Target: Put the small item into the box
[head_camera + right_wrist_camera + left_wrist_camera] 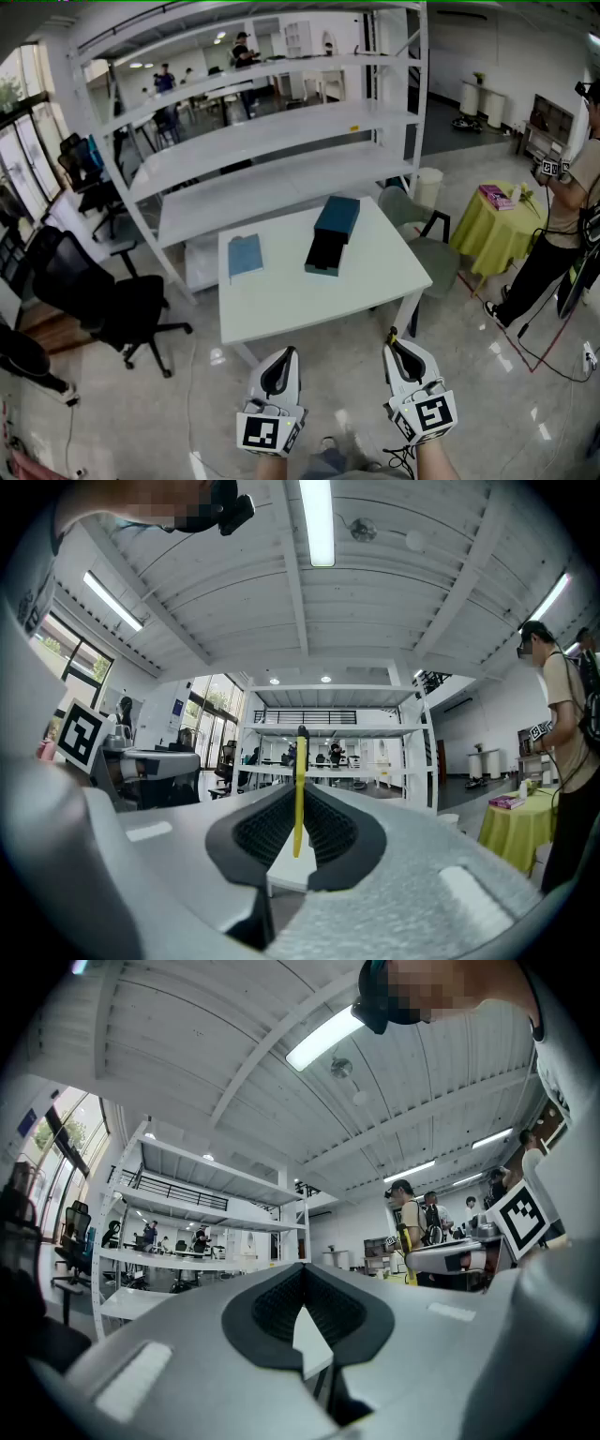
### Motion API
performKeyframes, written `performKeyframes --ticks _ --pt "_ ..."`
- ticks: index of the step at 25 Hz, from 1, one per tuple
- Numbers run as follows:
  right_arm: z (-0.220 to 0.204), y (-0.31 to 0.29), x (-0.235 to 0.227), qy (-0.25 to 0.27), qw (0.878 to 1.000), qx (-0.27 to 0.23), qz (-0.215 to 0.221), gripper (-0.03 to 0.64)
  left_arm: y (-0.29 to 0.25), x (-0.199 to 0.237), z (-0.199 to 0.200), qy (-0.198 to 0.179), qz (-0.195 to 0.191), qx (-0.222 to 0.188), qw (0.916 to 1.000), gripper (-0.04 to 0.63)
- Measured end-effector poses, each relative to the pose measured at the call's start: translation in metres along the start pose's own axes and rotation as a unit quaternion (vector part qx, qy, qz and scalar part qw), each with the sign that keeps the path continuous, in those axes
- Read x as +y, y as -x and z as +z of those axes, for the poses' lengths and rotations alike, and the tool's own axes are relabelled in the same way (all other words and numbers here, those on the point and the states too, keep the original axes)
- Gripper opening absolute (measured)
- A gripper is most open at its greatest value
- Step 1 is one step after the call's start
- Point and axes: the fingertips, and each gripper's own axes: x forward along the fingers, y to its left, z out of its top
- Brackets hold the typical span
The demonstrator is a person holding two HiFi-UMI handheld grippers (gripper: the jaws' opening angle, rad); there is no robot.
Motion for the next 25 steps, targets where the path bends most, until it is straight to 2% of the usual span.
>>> performKeyframes --ticks 10,17,25 --pt "-0.002 -0.017 -0.002 0.000 1.000 -0.001 -0.001 0.029 -0.014 0.011 -0.001 0.000 -0.004 0.000 1.0000 0.014" --pt "-0.004 -0.031 -0.011 -0.007 1.000 -0.008 -0.017 0.029 -0.026 0.022 -0.005 0.001 -0.007 -0.001 1.0000 0.014" --pt "-0.007 -0.060 -0.007 -0.019 1.000 -0.008 -0.006 0.028 -0.044 0.049 -0.009 0.002 -0.009 -0.005 0.9999 0.014"
